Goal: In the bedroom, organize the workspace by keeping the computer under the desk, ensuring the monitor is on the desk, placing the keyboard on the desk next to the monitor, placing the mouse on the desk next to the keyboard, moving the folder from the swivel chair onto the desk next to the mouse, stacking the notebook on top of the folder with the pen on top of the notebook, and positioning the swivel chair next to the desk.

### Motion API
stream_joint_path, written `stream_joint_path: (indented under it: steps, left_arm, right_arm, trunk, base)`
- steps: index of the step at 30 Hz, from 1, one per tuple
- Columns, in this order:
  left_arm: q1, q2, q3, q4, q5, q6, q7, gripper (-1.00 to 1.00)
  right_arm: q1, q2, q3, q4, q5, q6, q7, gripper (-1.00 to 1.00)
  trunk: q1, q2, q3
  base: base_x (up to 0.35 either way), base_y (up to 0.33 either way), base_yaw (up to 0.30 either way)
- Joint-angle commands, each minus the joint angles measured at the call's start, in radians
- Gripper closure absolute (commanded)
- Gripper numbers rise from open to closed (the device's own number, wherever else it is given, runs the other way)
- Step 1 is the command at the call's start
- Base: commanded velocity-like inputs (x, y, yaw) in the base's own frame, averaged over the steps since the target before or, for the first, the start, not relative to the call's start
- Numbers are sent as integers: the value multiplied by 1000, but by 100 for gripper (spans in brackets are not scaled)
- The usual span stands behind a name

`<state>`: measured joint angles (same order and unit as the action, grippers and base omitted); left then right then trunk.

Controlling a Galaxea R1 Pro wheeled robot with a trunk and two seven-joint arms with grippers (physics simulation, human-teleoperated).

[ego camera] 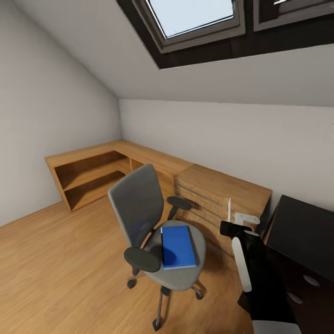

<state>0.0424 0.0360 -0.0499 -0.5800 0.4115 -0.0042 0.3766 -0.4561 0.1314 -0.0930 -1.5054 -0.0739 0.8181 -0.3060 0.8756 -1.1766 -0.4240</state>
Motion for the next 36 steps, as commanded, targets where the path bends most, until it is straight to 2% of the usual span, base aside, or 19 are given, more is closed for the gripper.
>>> stream_joint_path:
  steps: [1, 12, 16, 21, 23, 26, 28, 30, 36]
  left_arm:
    - [1, 1, -5, -3, 9, 0, 7, -100]
    - [1, 4, -5, -3, 7, -2, 7, -100]
    - [1, 4, -6, -3, 6, -2, 7, -100]
    - [2, 3, -7, -3, 6, -5, 7, -100]
    - [1, 3, -13, -3, 6, -18, 7, -100]
    - [2, 3, -40, 0, -1, -74, 7, -100]
    - [1, 3, -59, 15, -15, -111, 7, -100]
    - [1, 1, -78, 52, -45, -154, 10, -100]
    - [2, -1, -86, 72, -67, -176, 11, -100]
  right_arm:
    - [-1, 1, -1, -3, -9, 3, -7, 100]
    - [-1, 0, -15, -13, -9, 3, -7, 100]
    - [-1, -1, -36, -14, -9, 3, -7, 100]
    - [0, -1, -69, -15, -9, 2, -6, 100]
    - [0, -1, -78, -15, -9, 1, -6, 100]
    - [-1, -1, -85, -15, -9, 1, -5, 100]
    - [-1, -1, -87, -15, -8, 1, -5, 100]
    - [-1, -9, -99, -13, -8, 0, -5, 100]
    - [-1, -31, -126, -9, -9, 0, 7, 100]
  trunk:
    - [-4, 7, 2]
    - [-46, 84, 37]
    - [-61, 112, 49]
    - [-61, 112, 49]
    - [-61, 112, 49]
    - [-61, 112, 49]
    - [-61, 112, 49]
    - [-61, 112, 49]
    - [-61, 112, 49]
  base:
    - [-55, -295, -209]
    - [-15, -100, -246]
    - [-1, -10, -261]
    - [0, -3, -262]
    - [0, -1, -263]
    - [0, 0, -161]
    - [0, -4, -73]
    - [52, -82, -31]
    - [176, -173, -7]
